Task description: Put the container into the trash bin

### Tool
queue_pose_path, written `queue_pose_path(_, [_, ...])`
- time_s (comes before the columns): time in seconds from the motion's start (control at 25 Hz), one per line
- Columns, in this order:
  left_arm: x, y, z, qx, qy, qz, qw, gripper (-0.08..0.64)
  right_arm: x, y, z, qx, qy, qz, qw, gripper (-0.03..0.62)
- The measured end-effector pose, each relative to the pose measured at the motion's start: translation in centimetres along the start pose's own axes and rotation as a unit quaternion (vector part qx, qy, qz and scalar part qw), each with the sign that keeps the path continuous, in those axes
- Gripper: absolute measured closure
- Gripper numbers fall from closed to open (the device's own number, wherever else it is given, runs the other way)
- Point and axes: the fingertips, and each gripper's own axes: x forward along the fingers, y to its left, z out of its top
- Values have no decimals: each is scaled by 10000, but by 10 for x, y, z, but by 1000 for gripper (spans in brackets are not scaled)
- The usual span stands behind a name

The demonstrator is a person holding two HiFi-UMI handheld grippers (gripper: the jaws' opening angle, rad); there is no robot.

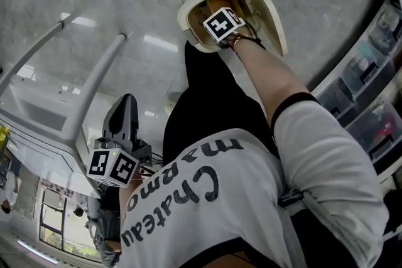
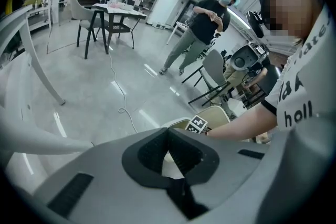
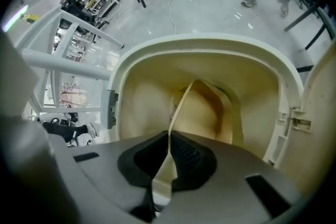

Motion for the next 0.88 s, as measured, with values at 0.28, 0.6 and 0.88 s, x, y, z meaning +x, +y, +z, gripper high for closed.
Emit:
queue_pose_path(0.28, [10, 8, -8, 74, 290, 84, 9995, 537, 29, -12, 9, -367, 300, -313, 9984, 558])
queue_pose_path(0.6, [20, 2, -14, 525, 623, 10, 9967, 537, 61, -24, 3, -1284, 653, -721, 9869, 558])
queue_pose_path(0.88, [22, 7, -20, 645, 781, 52, 9948, 537, 76, -35, 2, -1105, 698, -869, 9876, 558])
